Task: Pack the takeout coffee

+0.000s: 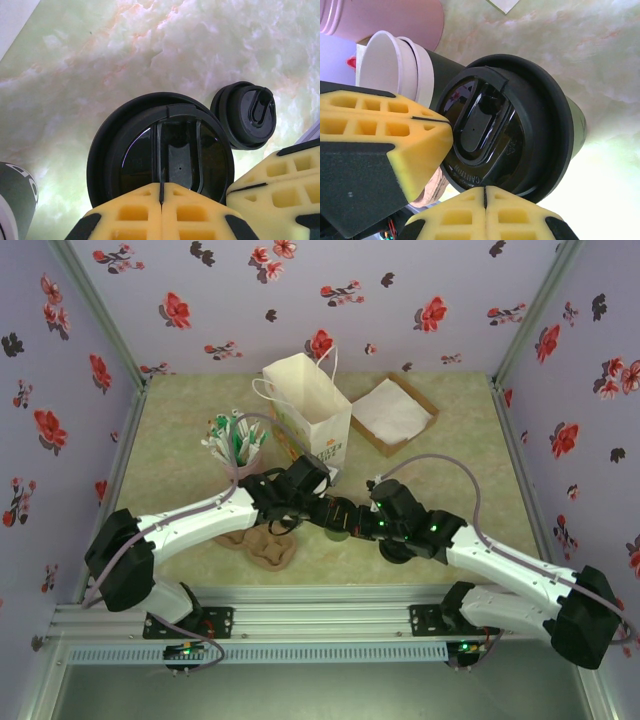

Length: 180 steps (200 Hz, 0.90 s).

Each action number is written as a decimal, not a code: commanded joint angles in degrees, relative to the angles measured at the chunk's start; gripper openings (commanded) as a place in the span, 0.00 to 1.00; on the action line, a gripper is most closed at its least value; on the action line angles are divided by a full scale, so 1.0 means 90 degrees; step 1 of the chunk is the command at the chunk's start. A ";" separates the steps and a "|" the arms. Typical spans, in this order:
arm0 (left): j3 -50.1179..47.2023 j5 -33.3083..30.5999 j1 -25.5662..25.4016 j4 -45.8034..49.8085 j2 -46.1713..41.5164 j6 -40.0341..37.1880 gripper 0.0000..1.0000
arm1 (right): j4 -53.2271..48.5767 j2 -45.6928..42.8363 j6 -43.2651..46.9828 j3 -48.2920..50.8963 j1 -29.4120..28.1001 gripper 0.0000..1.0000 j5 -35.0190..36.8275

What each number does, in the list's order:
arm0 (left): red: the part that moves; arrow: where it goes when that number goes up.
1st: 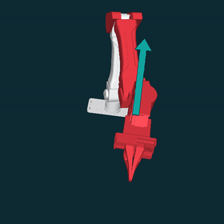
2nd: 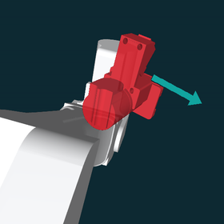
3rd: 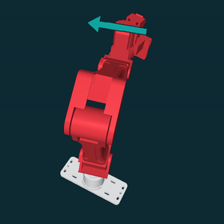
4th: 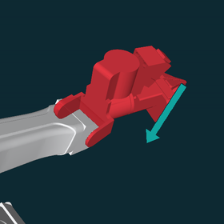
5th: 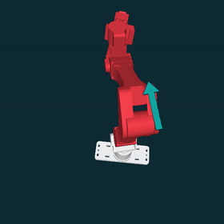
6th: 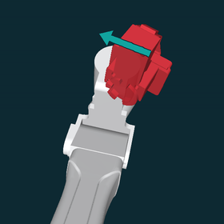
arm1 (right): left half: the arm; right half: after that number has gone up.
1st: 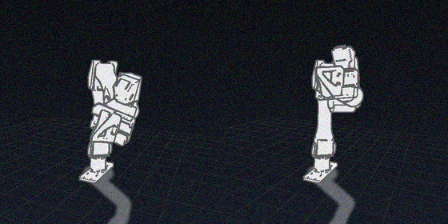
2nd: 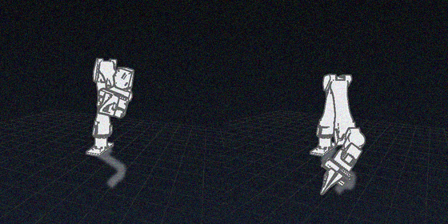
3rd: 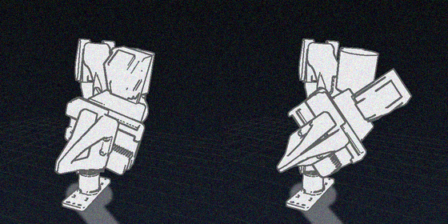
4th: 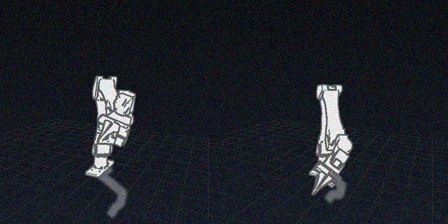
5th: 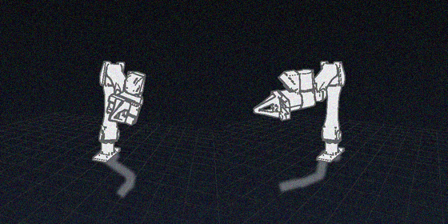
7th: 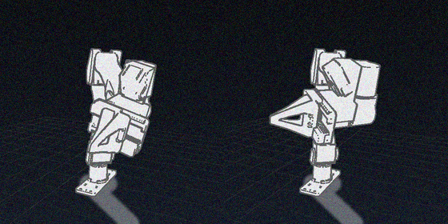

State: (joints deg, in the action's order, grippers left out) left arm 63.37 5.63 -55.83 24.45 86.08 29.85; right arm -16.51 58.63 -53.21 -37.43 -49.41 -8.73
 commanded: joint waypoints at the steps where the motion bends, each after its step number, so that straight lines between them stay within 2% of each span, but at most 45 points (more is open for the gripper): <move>1: 0.0097 -0.0010 0.0061 0.0079 0.0080 0.0068 0.00 | 0.0087 0.0001 -0.0142 0.0105 -0.0062 0.02 0.0208; 180: 0.0125 -0.0008 0.0071 0.0096 0.0126 0.0092 0.00 | 0.0017 -0.0265 -0.0201 0.0221 -0.0251 0.02 0.0382</move>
State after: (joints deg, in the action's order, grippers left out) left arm 63.37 5.63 -55.59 24.45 86.19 29.87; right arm -15.73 56.77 -54.28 -36.34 -51.03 -7.22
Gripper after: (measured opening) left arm 0.042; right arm 0.053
